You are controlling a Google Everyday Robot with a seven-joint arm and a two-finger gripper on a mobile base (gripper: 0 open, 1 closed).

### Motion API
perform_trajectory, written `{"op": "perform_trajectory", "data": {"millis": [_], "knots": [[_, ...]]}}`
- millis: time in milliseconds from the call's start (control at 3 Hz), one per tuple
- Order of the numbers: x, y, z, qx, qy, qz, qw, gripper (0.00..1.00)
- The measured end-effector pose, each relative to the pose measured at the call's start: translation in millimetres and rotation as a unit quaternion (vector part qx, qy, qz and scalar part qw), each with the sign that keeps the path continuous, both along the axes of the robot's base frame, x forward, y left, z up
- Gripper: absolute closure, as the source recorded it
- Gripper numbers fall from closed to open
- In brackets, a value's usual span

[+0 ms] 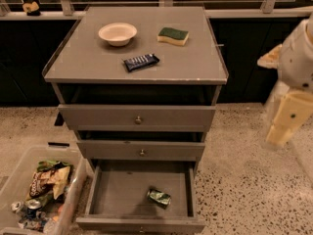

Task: Pick green can from bottom drawer and place on counter

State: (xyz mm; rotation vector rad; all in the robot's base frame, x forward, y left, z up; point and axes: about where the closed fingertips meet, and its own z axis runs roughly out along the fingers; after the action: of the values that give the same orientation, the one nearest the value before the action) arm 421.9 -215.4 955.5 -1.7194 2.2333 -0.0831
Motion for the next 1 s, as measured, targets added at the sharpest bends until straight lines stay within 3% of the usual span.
{"op": "perform_trajectory", "data": {"millis": [333, 667, 1000], "knots": [[-31, 4, -52, 0.028, 0.012, 0.003, 0.9995, 0.00], [-56, 21, -109, 0.068, 0.012, 0.013, 0.9975, 0.00], [-78, 43, -178, 0.085, 0.016, 0.019, 0.9961, 0.00]]}}
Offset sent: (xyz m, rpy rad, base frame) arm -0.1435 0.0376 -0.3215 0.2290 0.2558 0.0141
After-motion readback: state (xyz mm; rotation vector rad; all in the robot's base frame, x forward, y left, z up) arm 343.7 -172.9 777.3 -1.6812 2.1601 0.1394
